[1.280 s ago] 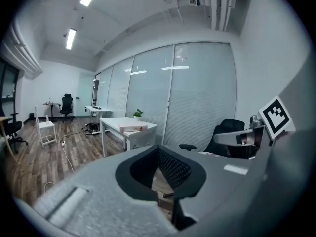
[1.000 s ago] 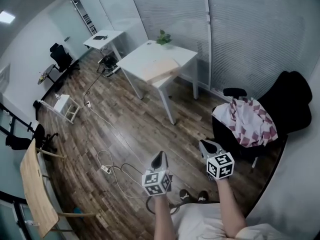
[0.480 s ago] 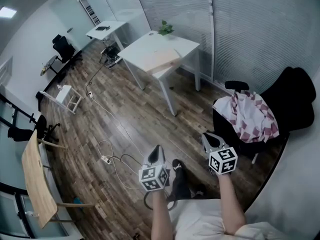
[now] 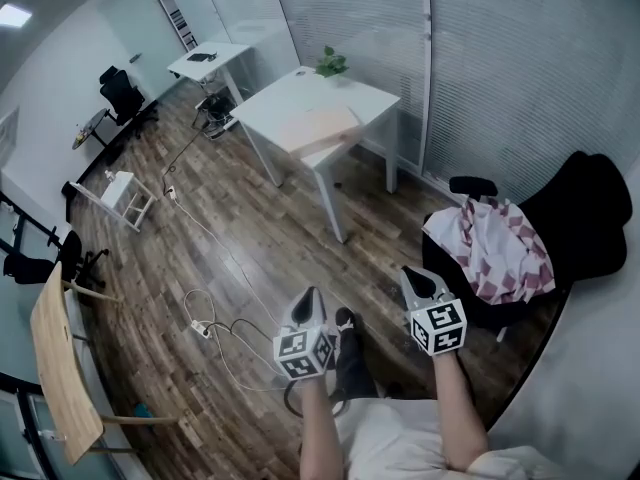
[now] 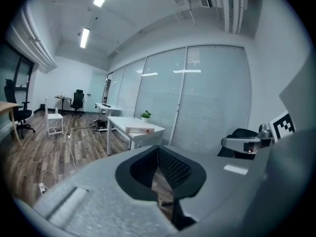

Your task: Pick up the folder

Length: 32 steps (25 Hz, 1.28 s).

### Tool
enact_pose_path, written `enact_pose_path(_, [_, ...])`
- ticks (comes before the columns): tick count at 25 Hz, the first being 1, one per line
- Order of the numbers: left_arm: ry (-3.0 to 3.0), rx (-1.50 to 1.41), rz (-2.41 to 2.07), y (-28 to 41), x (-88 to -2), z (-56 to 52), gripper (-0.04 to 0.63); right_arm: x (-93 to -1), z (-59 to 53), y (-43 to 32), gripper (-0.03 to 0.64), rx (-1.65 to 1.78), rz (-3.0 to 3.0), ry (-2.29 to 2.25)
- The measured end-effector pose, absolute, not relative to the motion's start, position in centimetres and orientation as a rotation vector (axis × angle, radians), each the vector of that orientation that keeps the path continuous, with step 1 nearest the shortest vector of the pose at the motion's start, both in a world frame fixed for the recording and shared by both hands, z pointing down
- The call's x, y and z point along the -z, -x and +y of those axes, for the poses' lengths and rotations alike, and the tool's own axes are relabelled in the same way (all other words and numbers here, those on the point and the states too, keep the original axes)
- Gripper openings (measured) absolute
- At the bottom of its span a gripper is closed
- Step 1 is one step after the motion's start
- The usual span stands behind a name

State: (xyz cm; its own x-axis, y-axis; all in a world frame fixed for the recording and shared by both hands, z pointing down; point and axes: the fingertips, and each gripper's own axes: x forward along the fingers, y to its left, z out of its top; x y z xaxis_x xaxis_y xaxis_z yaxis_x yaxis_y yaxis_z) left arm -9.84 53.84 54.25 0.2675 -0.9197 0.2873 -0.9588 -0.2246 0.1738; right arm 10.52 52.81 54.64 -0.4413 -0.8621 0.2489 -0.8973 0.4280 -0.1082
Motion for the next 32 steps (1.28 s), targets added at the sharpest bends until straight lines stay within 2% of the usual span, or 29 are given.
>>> enact_pose_path(8, [-2.291, -0.146, -1.703, 10.0, -53.3, 43.2, 0.009, -53.6, 42.5, -10.5, 0.002, -0.291, -2.468, -1.611])
enact_pose_path(18, [-2.285, -0.118, -1.644, 13.3, -50.3, 30.6, 0.009, -50.6, 30.1, -6.2, 0.002, -0.334, -2.491, -1.571])
enact_pose_path(32, [-2.309, -0.099, -1.612, 16.8, -49.3, 14.7, 0.009, -52.0, 17.0, -1.2, 0.002, -0.432, -2.548, -1.361])
